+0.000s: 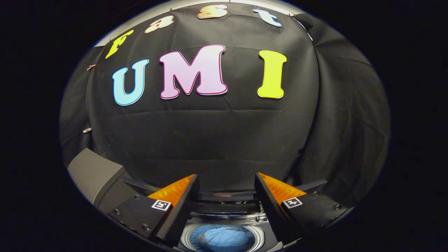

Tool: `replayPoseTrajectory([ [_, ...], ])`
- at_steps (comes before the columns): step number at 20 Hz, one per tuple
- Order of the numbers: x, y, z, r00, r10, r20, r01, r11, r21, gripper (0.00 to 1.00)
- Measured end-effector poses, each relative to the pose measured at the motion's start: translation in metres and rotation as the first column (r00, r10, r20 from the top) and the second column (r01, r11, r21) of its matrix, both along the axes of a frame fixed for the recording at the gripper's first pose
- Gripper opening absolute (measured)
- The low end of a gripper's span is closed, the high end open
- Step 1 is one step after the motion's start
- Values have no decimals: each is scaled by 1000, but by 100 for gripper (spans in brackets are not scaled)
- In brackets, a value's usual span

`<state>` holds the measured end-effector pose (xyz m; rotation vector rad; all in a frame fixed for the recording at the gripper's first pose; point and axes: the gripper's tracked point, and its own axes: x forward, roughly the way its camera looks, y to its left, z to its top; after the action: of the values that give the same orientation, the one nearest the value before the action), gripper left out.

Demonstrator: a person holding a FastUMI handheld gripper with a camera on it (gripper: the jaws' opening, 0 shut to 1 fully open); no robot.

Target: Put the clothes into the washing machine and then close the washing machine lid.

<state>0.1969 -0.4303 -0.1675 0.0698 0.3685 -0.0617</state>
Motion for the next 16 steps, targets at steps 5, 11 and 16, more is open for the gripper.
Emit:
replayPoseTrajectory([
  [5,-15,3,-1,1000,-24,-8,24,1000,-6,99],
  [11,-35,5,-5,999,-31,-19,31,999,-10,99],
  [16,-50,6,-9,999,-36,-26,36,999,-13,99],
])
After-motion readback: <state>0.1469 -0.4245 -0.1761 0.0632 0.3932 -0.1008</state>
